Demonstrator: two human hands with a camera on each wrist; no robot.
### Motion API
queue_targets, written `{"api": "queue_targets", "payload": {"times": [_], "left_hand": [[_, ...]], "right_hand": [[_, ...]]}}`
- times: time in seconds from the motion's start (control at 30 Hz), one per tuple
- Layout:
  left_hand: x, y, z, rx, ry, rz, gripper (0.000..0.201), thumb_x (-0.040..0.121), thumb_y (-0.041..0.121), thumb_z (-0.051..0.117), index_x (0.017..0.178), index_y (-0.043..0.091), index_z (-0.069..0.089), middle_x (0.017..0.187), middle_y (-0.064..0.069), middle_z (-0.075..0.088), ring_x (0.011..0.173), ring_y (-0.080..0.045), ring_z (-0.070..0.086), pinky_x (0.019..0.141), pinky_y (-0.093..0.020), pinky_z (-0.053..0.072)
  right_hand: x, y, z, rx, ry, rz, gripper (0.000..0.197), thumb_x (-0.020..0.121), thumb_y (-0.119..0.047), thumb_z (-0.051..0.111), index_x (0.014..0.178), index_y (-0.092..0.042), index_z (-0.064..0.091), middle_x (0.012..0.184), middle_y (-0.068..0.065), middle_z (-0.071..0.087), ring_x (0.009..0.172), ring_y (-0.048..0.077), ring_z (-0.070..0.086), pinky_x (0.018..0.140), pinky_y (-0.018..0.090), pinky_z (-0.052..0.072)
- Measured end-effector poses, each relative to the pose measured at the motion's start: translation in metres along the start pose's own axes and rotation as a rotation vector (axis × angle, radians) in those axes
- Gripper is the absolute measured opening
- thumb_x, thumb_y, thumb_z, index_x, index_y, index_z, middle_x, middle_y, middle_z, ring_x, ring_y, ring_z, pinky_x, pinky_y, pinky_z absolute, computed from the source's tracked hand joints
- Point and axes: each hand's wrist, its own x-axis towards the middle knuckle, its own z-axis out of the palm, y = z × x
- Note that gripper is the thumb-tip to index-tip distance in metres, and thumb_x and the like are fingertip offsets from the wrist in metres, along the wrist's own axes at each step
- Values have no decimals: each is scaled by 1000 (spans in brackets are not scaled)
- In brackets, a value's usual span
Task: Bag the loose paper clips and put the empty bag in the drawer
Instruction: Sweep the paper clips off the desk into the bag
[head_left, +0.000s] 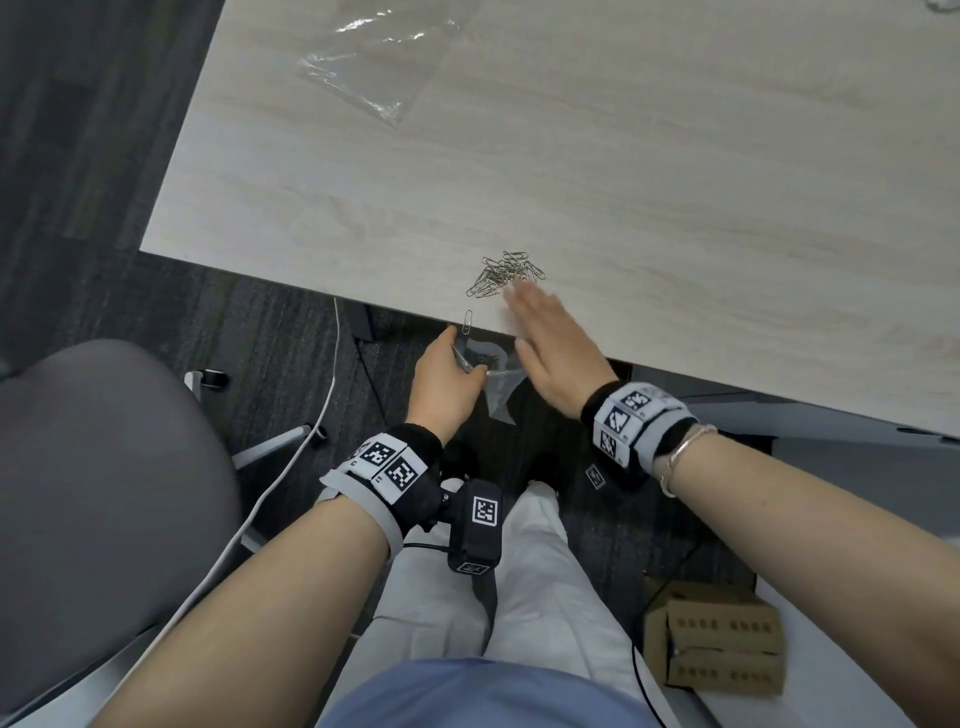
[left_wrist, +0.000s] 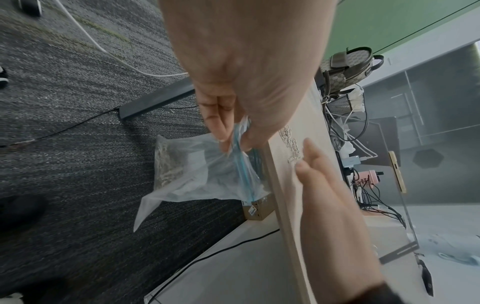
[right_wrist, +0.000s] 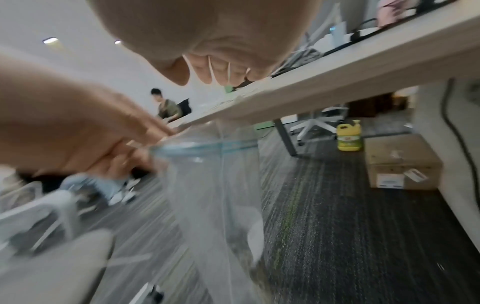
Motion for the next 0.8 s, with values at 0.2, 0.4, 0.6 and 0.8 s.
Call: {"api": "queue_targets", "payload": {"times": [0.2, 0.4, 0.6, 0.8], "left_hand": [[1, 0, -2, -27, -1, 0, 44, 83, 0, 58, 126, 6, 50, 120, -8, 63, 105, -24, 62, 88, -23, 43], [1, 0, -8, 7, 11, -17, 48, 86, 3, 58, 132, 2, 44, 120, -5, 57, 102, -20, 59, 84, -20, 39], [5, -5, -9, 6, 9, -32, 47, 85, 5, 59, 130, 4, 45, 113, -4, 61, 102, -24, 62, 85, -25, 45], [9, -9, -6, 35, -15, -65, 67, 85, 13, 62, 144, 6, 30, 141, -13, 47, 126, -29, 49, 108, -43, 40]], "right_hand": [[54, 3, -8, 42, 17, 224, 55, 100, -26, 26, 149, -11, 6, 158, 10, 3, 146, 20, -1, 117, 33, -5], [53, -8, 2, -108, -73, 13, 52, 100, -27, 25, 148, -12, 14, 158, 9, 7, 146, 21, 2, 116, 33, -4], [30, -7, 8, -68, -89, -107, 52, 99, -22, 30, 148, -11, 17, 157, 9, 11, 146, 21, 4, 116, 29, -5], [15, -3, 7, -61, 0, 76, 56, 98, -22, 28, 149, -9, 6, 158, 8, 8, 146, 18, 2, 118, 31, -4]]}}
